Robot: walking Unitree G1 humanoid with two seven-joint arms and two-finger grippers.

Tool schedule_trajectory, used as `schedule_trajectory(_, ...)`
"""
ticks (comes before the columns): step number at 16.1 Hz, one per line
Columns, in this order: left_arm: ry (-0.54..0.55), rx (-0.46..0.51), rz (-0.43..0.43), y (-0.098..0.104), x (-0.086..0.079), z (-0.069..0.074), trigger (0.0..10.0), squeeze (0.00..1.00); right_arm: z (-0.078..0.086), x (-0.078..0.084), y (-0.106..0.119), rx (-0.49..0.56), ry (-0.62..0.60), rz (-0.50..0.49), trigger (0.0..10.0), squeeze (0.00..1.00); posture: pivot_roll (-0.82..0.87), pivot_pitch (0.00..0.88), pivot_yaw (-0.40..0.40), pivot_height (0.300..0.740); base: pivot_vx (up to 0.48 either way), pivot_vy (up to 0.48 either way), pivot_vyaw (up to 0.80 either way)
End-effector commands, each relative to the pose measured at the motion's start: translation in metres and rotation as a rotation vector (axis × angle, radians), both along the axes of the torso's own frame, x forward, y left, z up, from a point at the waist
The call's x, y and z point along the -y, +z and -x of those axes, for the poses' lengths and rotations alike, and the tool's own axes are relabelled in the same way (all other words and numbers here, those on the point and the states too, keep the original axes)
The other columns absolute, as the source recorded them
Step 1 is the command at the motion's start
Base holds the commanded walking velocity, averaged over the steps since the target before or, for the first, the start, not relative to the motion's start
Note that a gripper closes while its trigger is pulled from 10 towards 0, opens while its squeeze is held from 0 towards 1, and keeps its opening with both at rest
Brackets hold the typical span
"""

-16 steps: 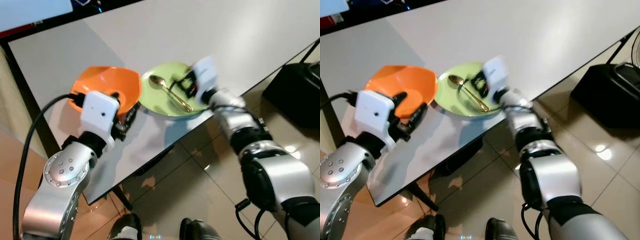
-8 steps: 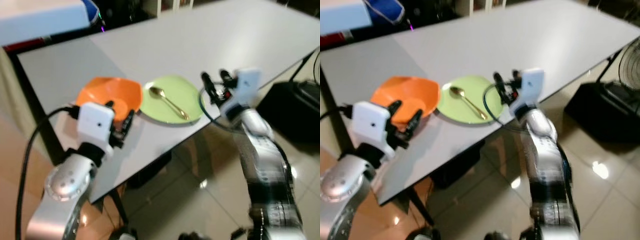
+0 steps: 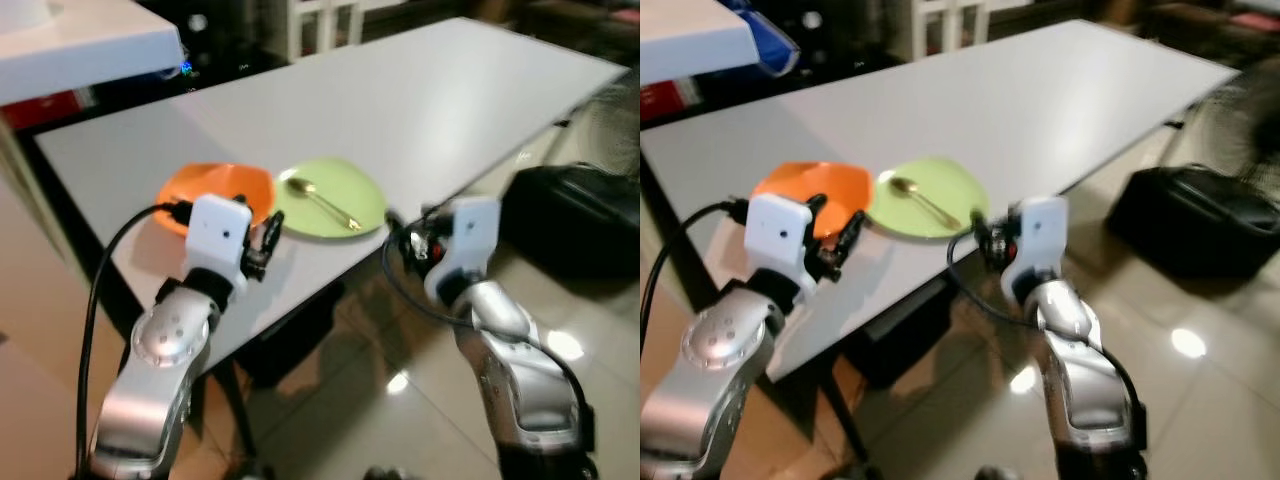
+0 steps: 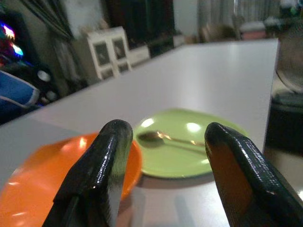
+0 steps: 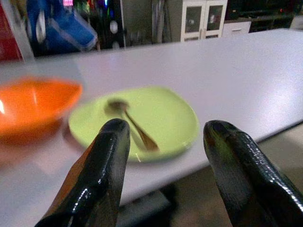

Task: Setting the table

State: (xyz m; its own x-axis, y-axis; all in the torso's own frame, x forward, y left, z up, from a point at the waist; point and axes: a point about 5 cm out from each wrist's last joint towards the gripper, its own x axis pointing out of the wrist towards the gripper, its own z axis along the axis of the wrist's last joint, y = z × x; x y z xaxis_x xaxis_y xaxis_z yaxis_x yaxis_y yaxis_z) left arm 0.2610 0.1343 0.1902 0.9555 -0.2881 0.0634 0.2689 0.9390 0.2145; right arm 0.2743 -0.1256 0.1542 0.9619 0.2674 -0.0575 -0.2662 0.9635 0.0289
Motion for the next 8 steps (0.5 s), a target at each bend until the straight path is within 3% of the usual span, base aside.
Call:
schedule_trajectory(1,0.04,0.02,-0.004,0.001,-0.007,0.001,10.0,0.0,0.001,-0.004,0.002,0.005,0.022,0.052,10.0,0.0,0.02,0.0,-0.001,0.74,0.0,0.0,0.0)
schedule_trajectory(5,0.072,0.01,-0.004,-0.005,-0.018,0.007,10.0,0.0,0.005,-0.007,-0.004,-0.027,0.06,0.074,10.0,0.0,0.02,0.0,-0.004,0.74,0.0,0.0,0.0)
schedule_trajectory(8,0.114,-0.006,-0.031,-0.01,-0.03,0.018,10.0,0.0,0.008,-0.014,-0.003,-0.039,0.149,0.054,10.0,0.0,0.04,0.0,-0.021,0.74,0.0,0.331,0.0)
